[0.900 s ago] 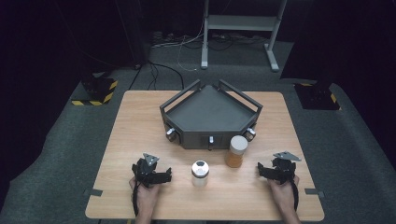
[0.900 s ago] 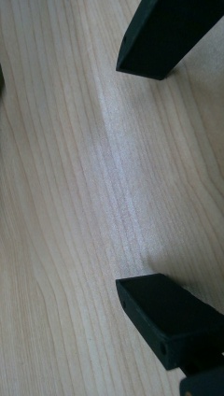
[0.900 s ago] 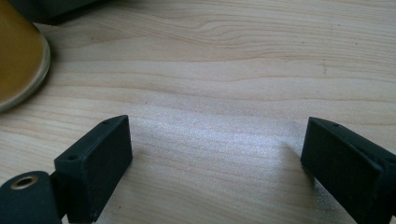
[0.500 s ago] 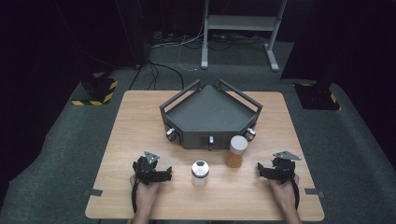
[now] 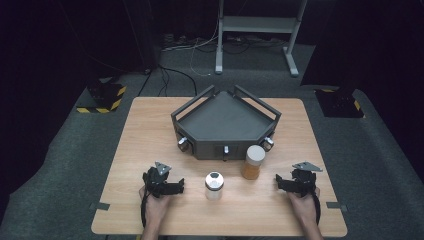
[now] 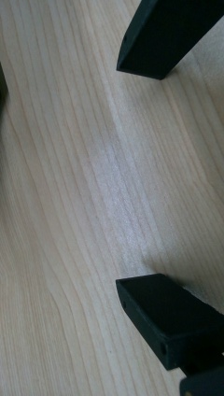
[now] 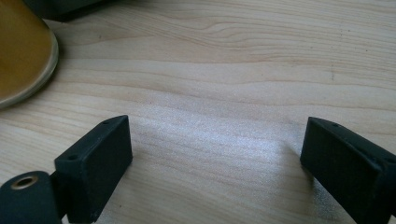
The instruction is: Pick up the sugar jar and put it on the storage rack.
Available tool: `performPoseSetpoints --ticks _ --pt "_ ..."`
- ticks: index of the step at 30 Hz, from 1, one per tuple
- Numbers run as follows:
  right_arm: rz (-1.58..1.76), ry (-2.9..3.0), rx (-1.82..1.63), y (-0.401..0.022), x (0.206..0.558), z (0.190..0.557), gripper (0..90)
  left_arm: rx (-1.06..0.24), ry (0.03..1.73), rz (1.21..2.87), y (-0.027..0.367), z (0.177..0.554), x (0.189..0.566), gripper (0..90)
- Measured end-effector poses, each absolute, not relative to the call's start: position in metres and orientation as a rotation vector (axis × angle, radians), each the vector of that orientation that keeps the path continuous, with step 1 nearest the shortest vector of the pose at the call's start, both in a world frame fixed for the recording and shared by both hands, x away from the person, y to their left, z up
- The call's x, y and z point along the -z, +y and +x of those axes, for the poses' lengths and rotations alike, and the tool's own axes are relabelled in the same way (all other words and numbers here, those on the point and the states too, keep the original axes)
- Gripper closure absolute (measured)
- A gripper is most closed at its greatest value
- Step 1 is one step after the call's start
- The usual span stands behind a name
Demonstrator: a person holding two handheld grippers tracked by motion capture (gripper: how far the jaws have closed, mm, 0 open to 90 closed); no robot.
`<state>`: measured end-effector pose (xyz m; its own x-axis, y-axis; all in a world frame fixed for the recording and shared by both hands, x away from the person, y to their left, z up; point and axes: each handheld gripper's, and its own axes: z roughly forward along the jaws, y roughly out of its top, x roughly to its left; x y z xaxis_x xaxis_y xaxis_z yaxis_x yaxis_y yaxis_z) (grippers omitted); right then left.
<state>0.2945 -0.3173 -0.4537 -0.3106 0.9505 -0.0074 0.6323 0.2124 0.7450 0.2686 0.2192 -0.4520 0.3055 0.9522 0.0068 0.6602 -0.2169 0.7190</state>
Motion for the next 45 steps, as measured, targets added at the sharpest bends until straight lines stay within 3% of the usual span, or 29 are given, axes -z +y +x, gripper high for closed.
performPoseSetpoints --ticks 45 --pt "1.462 2.022 -0.896 -0.317 0.454 0.294 9.6 -0.449 1.087 2.124 0.209 0.261 0.438 0.3"
